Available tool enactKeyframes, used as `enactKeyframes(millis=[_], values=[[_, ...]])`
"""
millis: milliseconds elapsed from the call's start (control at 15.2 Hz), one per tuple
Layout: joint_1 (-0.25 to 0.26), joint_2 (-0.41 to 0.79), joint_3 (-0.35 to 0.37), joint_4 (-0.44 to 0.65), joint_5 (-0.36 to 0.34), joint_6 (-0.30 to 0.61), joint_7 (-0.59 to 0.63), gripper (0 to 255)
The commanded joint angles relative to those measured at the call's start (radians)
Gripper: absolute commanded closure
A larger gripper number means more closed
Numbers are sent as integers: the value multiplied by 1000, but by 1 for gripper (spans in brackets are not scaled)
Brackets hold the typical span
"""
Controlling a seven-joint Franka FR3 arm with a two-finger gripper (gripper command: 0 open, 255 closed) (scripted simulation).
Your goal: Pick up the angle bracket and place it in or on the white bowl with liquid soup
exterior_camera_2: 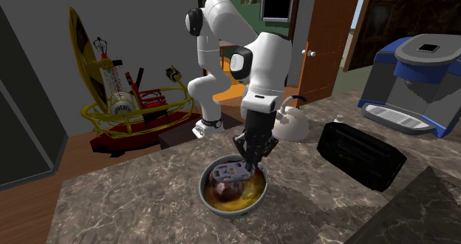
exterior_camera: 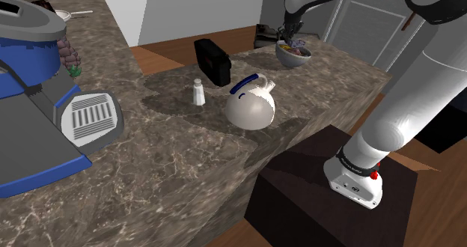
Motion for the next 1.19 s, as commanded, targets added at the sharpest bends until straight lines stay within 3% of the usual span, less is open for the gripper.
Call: enactKeyframes(millis=[0,396,462,792,1122], values=[[0,5,0,-3,0,8,1,255],[0,5,0,-3,0,8,1,255],[0,5,0,-3,0,8,1,0],[0,5,0,-3,0,8,1,0],[17,-55,17,52,-5,-110,6,0]])
